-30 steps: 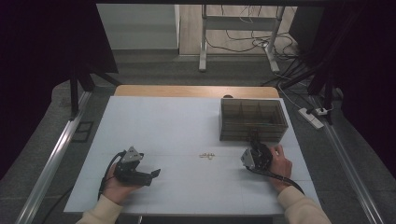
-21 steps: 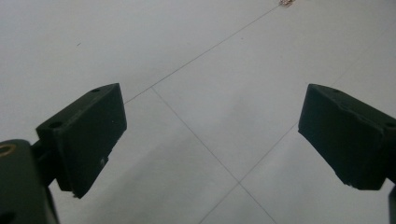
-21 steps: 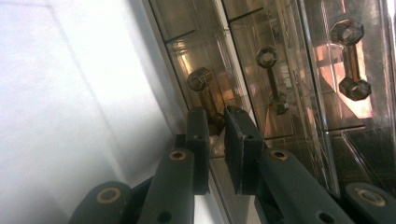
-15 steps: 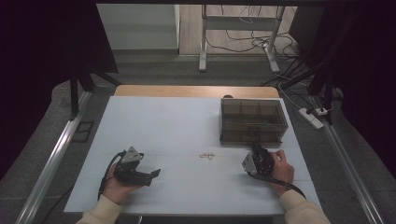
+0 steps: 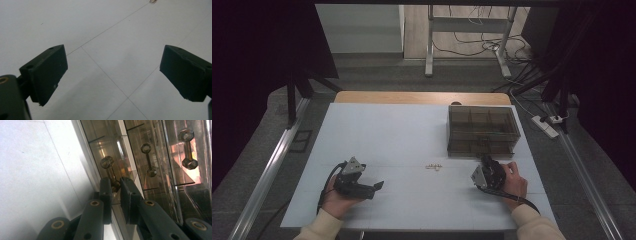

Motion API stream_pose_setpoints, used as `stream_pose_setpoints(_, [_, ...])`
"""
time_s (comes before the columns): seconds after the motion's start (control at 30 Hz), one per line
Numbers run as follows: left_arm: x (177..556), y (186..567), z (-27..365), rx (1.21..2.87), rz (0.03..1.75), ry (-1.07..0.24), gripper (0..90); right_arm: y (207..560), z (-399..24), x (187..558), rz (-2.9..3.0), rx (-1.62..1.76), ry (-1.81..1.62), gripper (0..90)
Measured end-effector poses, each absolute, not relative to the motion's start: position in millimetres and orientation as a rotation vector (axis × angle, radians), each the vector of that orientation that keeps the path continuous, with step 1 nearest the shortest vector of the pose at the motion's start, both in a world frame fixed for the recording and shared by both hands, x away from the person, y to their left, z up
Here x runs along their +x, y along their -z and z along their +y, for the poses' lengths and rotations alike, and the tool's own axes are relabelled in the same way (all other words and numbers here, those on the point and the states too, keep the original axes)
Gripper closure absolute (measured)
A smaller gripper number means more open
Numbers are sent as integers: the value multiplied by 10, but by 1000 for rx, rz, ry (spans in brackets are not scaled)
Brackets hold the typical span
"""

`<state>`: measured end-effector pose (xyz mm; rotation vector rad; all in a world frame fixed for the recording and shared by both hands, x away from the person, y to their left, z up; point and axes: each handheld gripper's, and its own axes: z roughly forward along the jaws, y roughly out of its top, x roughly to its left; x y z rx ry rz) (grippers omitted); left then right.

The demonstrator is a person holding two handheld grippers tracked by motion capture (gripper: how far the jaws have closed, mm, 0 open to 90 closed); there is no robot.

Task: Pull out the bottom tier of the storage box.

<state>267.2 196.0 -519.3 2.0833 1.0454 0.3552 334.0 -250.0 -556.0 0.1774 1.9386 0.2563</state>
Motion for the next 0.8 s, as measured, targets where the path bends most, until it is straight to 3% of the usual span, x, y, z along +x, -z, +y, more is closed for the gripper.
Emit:
stream_pose_setpoints(0.63, [2673,5195,1964,2083,1047,-356,70,5546,-2514,3345,1950,183,-265,776])
stream_pose_setpoints(0.8, [2672,5193,1966,2082,1048,-358,70,5519,-2522,3341,1964,198,-290,719])
